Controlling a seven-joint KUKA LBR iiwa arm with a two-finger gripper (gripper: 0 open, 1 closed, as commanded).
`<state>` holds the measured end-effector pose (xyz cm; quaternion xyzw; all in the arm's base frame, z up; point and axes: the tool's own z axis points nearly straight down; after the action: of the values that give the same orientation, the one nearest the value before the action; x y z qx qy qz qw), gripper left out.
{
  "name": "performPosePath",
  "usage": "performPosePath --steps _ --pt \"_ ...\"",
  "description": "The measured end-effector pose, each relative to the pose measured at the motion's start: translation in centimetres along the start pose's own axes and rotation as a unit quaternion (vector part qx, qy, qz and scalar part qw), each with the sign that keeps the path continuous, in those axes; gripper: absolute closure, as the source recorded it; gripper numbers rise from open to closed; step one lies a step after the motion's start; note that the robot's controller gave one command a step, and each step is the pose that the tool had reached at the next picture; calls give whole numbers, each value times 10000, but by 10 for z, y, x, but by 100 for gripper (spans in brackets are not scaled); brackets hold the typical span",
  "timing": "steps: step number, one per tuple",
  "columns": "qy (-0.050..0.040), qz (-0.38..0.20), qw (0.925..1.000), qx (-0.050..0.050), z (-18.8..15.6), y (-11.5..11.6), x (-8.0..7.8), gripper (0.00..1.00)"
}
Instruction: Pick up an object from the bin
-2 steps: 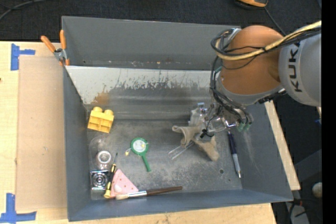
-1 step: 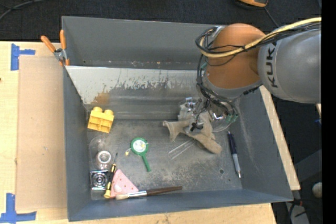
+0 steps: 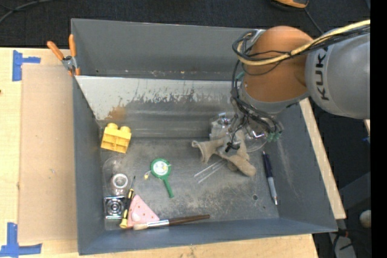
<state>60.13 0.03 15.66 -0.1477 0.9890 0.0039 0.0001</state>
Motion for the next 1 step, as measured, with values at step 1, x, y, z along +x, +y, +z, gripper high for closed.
performPosePath --steps 1 --pt "15 362 9993 -18 12 18 2 100"
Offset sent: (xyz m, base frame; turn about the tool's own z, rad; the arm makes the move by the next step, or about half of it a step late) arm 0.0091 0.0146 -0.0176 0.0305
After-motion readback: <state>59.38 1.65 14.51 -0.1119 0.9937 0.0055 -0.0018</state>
